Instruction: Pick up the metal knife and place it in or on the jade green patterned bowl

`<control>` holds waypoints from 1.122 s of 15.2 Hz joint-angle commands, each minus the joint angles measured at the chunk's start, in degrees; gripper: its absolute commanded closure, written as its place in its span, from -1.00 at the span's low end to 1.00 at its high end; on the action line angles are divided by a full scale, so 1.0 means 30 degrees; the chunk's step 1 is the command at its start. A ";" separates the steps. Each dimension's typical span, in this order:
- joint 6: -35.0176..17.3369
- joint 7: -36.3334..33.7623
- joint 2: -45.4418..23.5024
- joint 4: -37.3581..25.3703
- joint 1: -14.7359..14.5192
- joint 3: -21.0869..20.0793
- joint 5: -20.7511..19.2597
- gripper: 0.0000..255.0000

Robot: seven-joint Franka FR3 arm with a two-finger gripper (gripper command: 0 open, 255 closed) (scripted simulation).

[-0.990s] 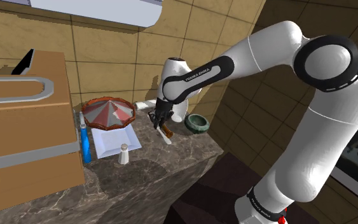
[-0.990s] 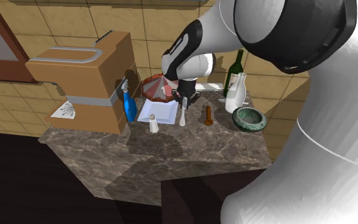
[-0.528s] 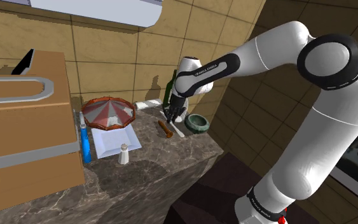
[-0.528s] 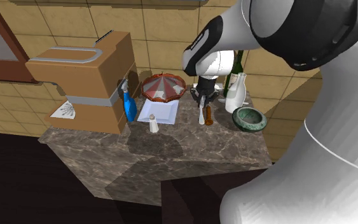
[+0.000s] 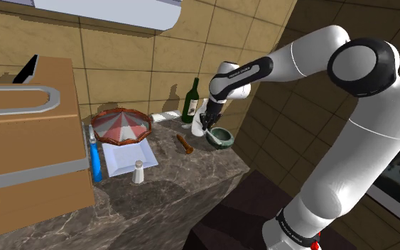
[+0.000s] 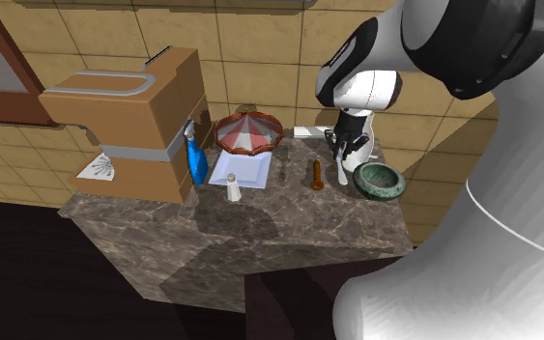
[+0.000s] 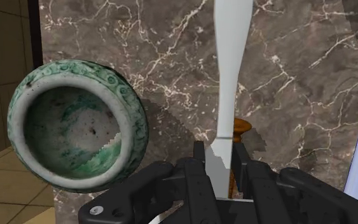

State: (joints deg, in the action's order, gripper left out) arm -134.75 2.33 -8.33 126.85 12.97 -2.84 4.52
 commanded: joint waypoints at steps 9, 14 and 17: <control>0.1243 0.4499 -0.1590 -0.2544 0.2641 0.1745 0.0258 1.00; 0.1270 0.5673 -0.2567 -0.3472 0.3364 0.2115 0.0413 1.00; 0.0617 0.5759 -0.3050 -0.3298 0.3380 0.2083 0.0499 1.00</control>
State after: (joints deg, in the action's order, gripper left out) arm -132.34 19.54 -16.96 116.93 23.11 3.45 5.94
